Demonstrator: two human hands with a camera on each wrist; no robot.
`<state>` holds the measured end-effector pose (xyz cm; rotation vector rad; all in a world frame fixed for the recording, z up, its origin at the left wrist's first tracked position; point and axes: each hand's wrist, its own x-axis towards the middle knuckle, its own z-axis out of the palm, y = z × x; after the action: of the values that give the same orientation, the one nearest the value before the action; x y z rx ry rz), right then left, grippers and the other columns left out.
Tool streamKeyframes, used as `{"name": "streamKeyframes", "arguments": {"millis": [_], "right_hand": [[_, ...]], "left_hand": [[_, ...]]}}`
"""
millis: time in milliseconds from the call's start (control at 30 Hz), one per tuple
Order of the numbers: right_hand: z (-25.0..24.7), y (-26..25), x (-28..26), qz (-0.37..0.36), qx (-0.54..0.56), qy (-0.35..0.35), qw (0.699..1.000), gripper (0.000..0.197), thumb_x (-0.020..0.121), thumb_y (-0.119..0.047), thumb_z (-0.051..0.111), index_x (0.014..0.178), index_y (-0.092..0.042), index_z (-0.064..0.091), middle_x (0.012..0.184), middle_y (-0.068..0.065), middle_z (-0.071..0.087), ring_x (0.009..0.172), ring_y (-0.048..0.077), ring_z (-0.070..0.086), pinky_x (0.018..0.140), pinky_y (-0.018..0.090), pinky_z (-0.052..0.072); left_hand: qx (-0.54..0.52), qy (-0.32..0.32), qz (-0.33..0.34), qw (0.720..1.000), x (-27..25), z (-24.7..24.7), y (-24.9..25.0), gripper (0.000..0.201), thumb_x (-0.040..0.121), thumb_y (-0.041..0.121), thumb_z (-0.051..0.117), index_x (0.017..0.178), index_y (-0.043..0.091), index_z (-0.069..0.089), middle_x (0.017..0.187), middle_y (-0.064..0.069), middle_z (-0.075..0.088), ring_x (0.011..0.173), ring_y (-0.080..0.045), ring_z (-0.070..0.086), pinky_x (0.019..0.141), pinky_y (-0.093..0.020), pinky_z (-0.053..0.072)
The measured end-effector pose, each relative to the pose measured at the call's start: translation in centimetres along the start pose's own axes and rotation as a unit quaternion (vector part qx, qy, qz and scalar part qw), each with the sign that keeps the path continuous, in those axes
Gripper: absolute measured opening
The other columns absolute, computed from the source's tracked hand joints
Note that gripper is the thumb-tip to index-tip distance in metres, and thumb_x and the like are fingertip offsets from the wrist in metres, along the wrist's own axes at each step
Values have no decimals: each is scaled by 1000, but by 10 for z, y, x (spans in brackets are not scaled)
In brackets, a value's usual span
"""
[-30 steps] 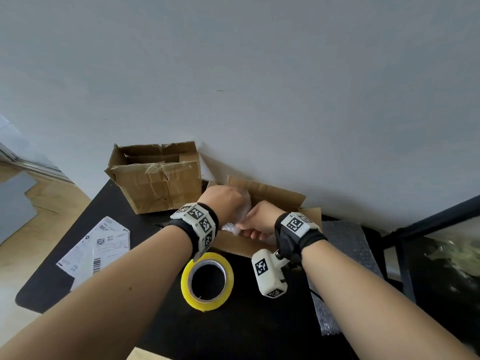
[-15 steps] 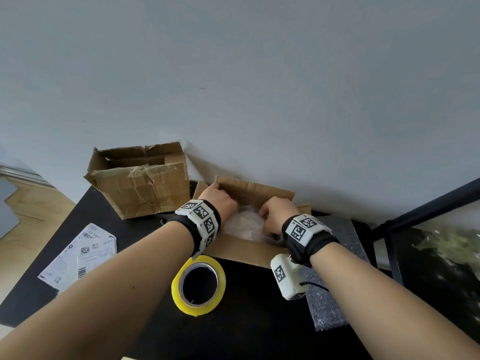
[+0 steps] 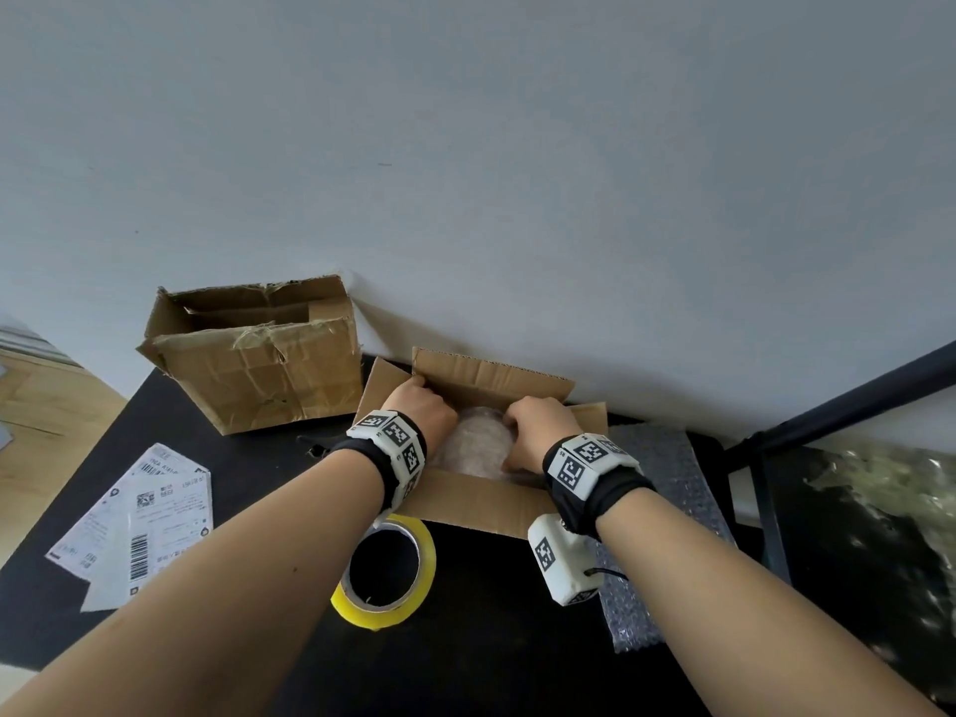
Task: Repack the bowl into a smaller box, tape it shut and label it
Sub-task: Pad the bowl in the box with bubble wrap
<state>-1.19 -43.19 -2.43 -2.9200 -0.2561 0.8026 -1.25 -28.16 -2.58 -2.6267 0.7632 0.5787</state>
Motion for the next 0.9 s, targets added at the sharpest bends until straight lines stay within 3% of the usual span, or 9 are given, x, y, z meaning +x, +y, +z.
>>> {"name": "streamKeyframes", "arguments": {"millis": [133, 267, 433, 533, 667, 900], "right_hand": [[-5, 2, -10, -2, 34, 17, 999, 29, 78, -16, 69, 107, -13, 70, 104, 6, 69, 97, 25, 64, 80, 30, 53], [-17, 11, -24, 10, 100, 72, 992, 23, 80, -14, 65, 101, -17, 72, 108, 2, 70, 102, 23, 64, 83, 27, 50], [-36, 27, -44, 35, 160, 158, 974, 17, 86, -12, 57, 92, -15, 73, 103, 3, 71, 101, 23, 64, 86, 26, 47], [-44, 47, -63, 70, 158, 205, 963, 18, 85, -14, 56, 88, -17, 73, 95, 2, 72, 94, 22, 65, 79, 25, 48], [-45, 86, -91, 124, 181, 226, 949, 18, 87, -18, 58, 95, -23, 73, 102, 0, 72, 100, 21, 65, 85, 27, 49], [-30, 151, -123, 206, 206, 235, 927, 17, 87, -20, 59, 90, -15, 75, 96, 7, 74, 97, 26, 66, 85, 29, 51]], "left_hand": [[-9, -1, -7, 1000, -5, -1, 2, 22, 93, 19, 50, 113, 16, 61, 119, -1, 64, 117, -20, 55, 105, -32, 31], [-58, -18, -33, 998, -12, -20, 6, 25, 93, 11, 51, 115, 11, 63, 120, -7, 63, 114, -25, 58, 94, -35, 45], [-79, 76, -28, 994, -16, -58, 12, 25, 91, 9, 50, 114, 14, 60, 117, -5, 62, 108, -25, 60, 79, -34, 47], [-91, 156, -8, 984, -16, -80, 25, 29, 92, 13, 46, 119, 15, 58, 118, -5, 61, 109, -25, 59, 84, -35, 48], [-86, 232, 44, 968, -4, -104, 54, 31, 91, 18, 47, 119, 15, 58, 120, -6, 59, 110, -25, 56, 89, -36, 46], [-108, 243, 107, 958, 24, -125, 116, 32, 90, 18, 50, 122, 15, 57, 123, -7, 56, 110, -26, 54, 93, -36, 44]]}}
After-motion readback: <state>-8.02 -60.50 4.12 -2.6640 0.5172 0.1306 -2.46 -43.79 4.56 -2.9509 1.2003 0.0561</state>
